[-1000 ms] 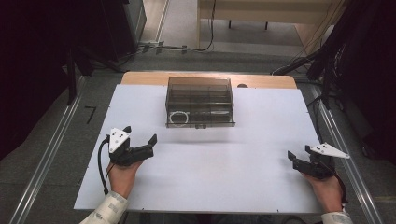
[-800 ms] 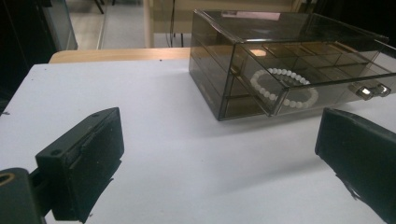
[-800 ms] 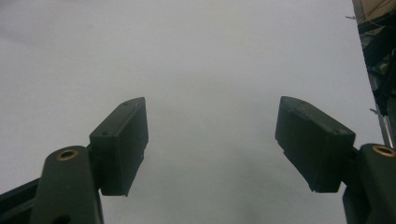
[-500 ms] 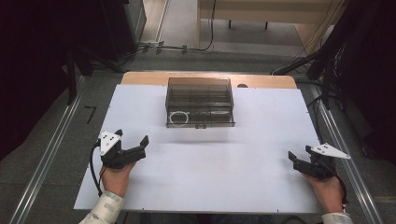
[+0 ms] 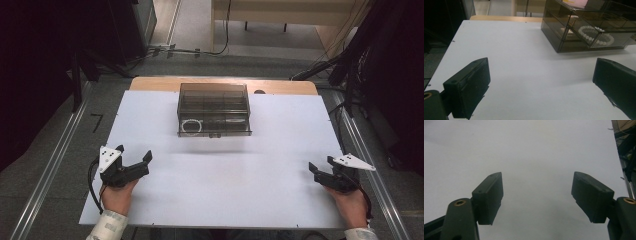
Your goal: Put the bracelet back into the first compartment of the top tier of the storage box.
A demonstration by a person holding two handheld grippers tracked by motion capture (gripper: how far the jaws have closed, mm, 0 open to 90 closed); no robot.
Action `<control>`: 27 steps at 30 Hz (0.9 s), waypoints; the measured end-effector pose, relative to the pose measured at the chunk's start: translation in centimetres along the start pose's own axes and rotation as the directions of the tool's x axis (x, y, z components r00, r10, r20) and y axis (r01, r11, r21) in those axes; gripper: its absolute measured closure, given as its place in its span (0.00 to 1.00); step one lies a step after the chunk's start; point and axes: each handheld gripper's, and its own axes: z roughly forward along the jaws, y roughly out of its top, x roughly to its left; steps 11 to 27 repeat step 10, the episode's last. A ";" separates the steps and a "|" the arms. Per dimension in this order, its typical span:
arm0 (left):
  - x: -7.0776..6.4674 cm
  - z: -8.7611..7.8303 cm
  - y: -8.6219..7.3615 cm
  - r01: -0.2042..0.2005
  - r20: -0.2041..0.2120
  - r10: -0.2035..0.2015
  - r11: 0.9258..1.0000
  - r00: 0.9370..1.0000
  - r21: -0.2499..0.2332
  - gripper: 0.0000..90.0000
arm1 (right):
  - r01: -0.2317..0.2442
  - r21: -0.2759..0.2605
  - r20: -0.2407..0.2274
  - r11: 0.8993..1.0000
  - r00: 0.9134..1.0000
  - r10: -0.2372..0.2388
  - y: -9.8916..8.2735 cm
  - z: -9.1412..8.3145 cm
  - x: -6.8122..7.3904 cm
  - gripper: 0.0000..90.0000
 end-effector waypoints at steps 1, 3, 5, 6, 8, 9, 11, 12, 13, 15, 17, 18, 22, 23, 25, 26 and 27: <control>0.0 0.0 0.0 0.003 -0.001 -0.003 1.000 1.000 0.002 0.02 | 0.000 -0.001 -0.001 1.000 1.000 0.000 0.0 0.0 0.0 0.26; 0.1 -0.1 -0.1 0.006 -0.002 -0.006 1.000 1.000 0.003 0.02 | -0.002 -0.002 -0.001 1.000 1.000 0.002 0.0 0.0 0.0 0.26; 0.2 -0.1 -0.1 0.008 -0.002 -0.008 1.000 1.000 0.004 0.02 | -0.006 -0.003 0.000 1.000 1.000 0.006 0.0 -0.1 0.0 0.26; 0.2 -0.1 -0.1 0.014 -0.001 -0.014 1.000 1.000 0.003 0.02 | -0.005 -0.003 0.001 1.000 1.000 0.005 -0.1 -0.1 0.0 0.26; 0.3 0.0 -0.2 0.010 -0.001 -0.010 1.000 1.000 0.012 0.02 | -0.007 -0.003 -0.001 1.000 1.000 0.007 -0.1 -0.1 0.0 0.26; 0.3 0.0 -0.2 0.011 -0.002 -0.011 1.000 1.000 0.015 0.02 | -0.007 -0.004 -0.001 1.000 1.000 0.007 -0.1 -0.2 0.0 0.26; 0.3 0.1 -0.2 0.010 -0.001 -0.010 1.000 1.000 0.018 0.02 | -0.007 -0.006 -0.003 1.000 1.000 0.007 -0.1 -0.2 0.0 0.26; 0.3 0.1 -0.2 0.010 -0.001 -0.010 1.000 1.000 0.018 0.02 | -0.007 -0.006 -0.003 1.000 1.000 0.007 -0.1 -0.2 0.0 0.26; 0.3 0.1 -0.2 0.010 -0.001 -0.010 1.000 1.000 0.018 0.02 | -0.007 -0.006 -0.003 1.000 1.000 0.007 -0.1 -0.2 0.0 0.26; 0.3 0.1 -0.2 0.010 -0.001 -0.010 1.000 1.000 0.018 0.02 | -0.007 -0.006 -0.003 1.000 1.000 0.007 -0.1 -0.2 0.0 0.26; 0.3 0.1 -0.2 0.010 -0.001 -0.010 1.000 1.000 0.018 0.02 | -0.007 -0.006 -0.003 1.000 1.000 0.007 -0.1 -0.2 0.0 0.26; 0.3 0.1 -0.2 0.010 -0.001 -0.010 1.000 1.000 0.018 0.02 | -0.007 -0.006 -0.003 1.000 1.000 0.007 -0.1 -0.2 0.0 0.26; 0.3 0.1 -0.2 0.010 -0.001 -0.010 1.000 1.000 0.018 0.02 | -0.007 -0.006 -0.003 1.000 1.000 0.007 -0.1 -0.2 0.0 0.26; 0.3 0.1 -0.2 0.010 -0.001 -0.010 1.000 1.000 0.018 0.02 | -0.007 -0.006 -0.003 1.000 1.000 0.007 -0.1 -0.2 0.0 0.26; 0.3 0.1 -0.2 0.010 -0.001 -0.010 1.000 1.000 0.018 0.02 | -0.007 -0.006 -0.003 1.000 1.000 0.007 -0.1 -0.2 0.0 0.26; 0.3 0.1 -0.2 0.010 -0.001 -0.010 1.000 1.000 0.018 0.02 | -0.007 -0.006 -0.003 1.000 1.000 0.007 -0.1 -0.2 0.0 0.26; 0.3 0.1 -0.2 0.010 -0.001 -0.010 1.000 1.000 0.018 0.02 | -0.007 -0.006 -0.003 1.000 1.000 0.007 -0.1 -0.2 0.0 0.26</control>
